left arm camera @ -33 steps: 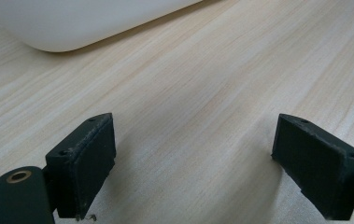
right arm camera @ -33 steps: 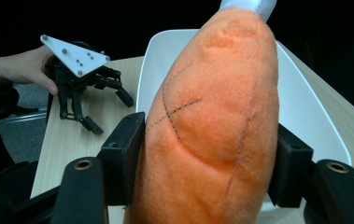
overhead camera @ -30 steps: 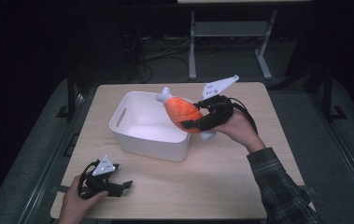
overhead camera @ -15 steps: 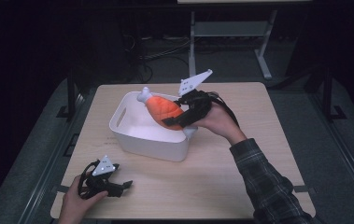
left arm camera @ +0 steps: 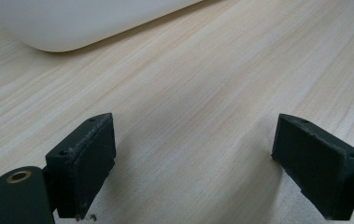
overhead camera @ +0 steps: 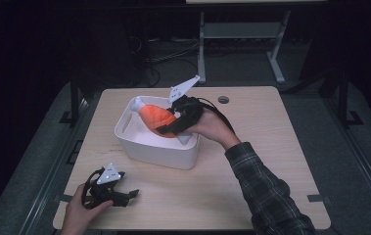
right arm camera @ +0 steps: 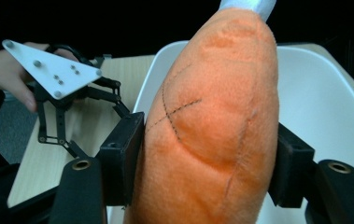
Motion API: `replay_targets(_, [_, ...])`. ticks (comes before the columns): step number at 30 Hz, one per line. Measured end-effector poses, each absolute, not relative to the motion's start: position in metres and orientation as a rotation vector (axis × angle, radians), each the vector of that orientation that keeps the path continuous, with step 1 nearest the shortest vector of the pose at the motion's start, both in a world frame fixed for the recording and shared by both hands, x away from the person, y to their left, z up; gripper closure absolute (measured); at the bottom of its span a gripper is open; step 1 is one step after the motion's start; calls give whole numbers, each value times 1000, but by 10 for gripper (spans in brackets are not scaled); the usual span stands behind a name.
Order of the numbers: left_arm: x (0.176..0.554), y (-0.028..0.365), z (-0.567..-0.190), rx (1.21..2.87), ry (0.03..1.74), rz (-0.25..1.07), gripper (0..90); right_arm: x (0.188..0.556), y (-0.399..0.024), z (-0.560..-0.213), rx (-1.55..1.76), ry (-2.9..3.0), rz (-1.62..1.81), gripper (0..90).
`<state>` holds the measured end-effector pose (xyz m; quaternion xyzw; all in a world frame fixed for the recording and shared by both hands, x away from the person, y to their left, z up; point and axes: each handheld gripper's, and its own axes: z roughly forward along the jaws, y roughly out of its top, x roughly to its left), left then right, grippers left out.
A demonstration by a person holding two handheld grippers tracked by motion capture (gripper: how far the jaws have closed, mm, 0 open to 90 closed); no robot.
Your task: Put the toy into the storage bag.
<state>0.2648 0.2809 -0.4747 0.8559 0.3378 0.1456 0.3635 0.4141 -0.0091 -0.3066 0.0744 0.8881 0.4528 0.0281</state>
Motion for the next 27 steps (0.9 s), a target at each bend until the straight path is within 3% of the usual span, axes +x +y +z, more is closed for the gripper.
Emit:
replay_targets(20, [265,281,-475,2203,869,375,126,413,12,-326,152,2827,1284,365])
replay_targets(27, [265,281,-475,2203,869,375,126,412,16,-329,158,2840,1268,322])
